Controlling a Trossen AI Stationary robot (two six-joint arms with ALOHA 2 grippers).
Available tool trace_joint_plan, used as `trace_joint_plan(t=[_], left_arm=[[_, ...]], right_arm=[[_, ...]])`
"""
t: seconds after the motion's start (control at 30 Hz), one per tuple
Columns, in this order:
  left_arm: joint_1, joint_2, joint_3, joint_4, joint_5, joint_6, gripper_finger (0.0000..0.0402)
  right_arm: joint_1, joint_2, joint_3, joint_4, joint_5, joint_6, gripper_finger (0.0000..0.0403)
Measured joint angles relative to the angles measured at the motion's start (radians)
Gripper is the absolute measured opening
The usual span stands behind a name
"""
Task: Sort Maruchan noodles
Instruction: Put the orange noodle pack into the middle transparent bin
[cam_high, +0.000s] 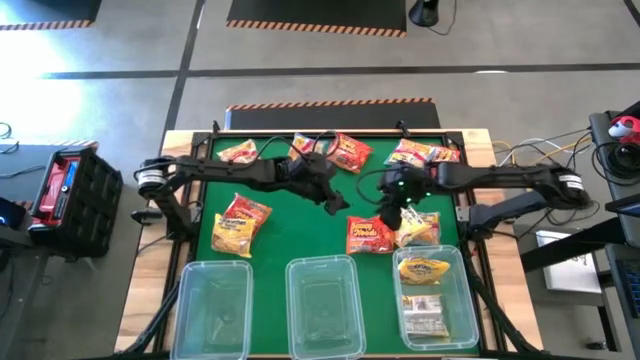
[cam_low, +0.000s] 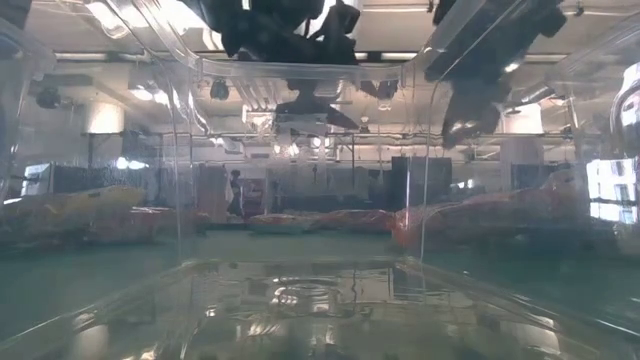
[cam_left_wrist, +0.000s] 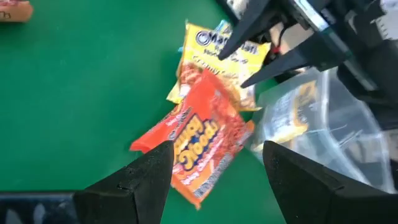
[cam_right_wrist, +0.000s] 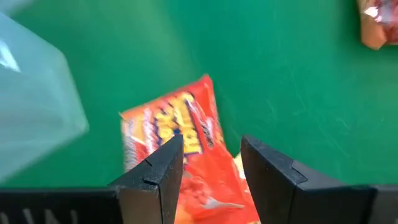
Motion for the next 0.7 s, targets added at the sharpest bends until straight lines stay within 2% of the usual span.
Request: trace_joint_plan(t=[0.07,0.33,0.57,0.7], left_arm=[[0.000,0.017,0.000,0.001,-0.001,0.004,0.0231],[-0.004,0.055,0.000,-0.002,-0.019,0.007,0.0231],[-0.004,0.044,0.000,0.000,-0.031,0.023,0.0231],[-0.006,0.039,0.000,-0.013,-0.031,0.019,0.0231]], right_arm=[[-0.001,0.054,0.018,-0.003,-0.005,-0.040,0.0148],[-0.002,0.248,0.122,-0.134,-0.132,-0.200,0.0148],[-0.002,0.322,0.157,-0.147,-0.313,-0.308,0.0148],[-0.005,0.352,0.157,-0.147,-0.323,-0.363,0.0148]])
